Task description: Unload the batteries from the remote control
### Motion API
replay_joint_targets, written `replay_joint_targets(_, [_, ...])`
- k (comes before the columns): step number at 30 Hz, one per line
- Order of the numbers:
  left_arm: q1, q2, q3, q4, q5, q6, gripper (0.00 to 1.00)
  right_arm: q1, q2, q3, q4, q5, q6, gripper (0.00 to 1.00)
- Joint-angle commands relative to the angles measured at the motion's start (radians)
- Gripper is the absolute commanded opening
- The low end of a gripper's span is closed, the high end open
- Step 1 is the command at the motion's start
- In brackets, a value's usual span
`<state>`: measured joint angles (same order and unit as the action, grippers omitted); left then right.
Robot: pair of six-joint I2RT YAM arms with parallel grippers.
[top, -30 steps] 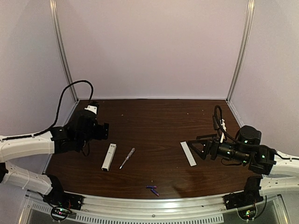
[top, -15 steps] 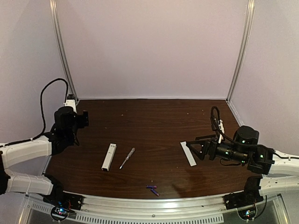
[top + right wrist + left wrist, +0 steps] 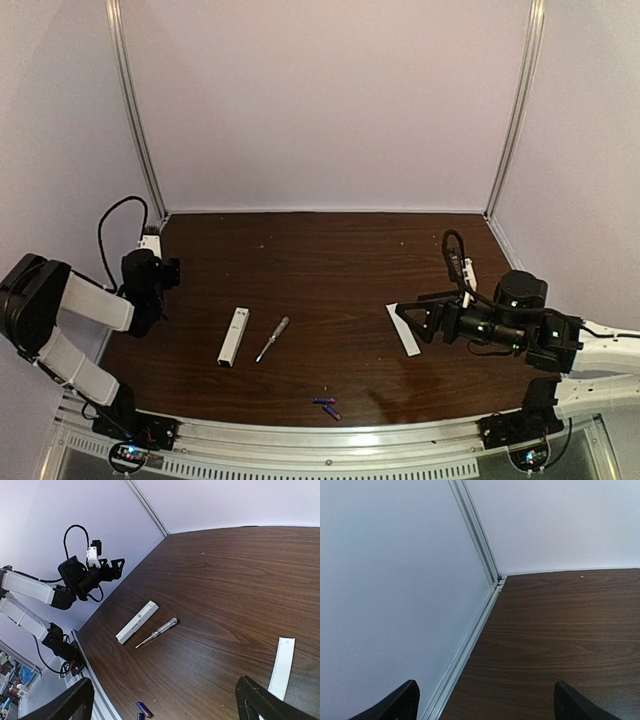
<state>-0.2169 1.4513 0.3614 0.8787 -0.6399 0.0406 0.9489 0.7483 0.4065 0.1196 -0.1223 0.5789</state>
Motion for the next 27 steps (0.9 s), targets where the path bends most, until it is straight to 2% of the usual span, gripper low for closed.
replay_joint_targets(1, [0.061,0.087,0.041,0.126,0.133,0.006,0.94,0.006,-0.002,0.002,-0.001,0.017,-0.005,1.0])
replay_joint_targets(6, [0.106,0.112,0.04,0.13,0.269,-0.008,0.95,0.005,-0.011,-0.006,0.011,0.005,-0.005,1.0])
replay_joint_targets(17, [0.141,0.11,0.058,0.079,0.33,-0.033,0.97,0.005,-0.003,-0.006,0.021,-0.015,-0.004,1.0])
replay_joint_targets(21, [0.142,0.095,0.023,0.13,0.424,0.005,0.97,0.005,-0.006,-0.005,0.018,-0.025,-0.003,1.0])
replay_joint_targets(27, [0.144,0.078,-0.045,0.237,0.467,0.013,0.97,0.005,-0.02,-0.003,0.009,-0.031,-0.002,1.0])
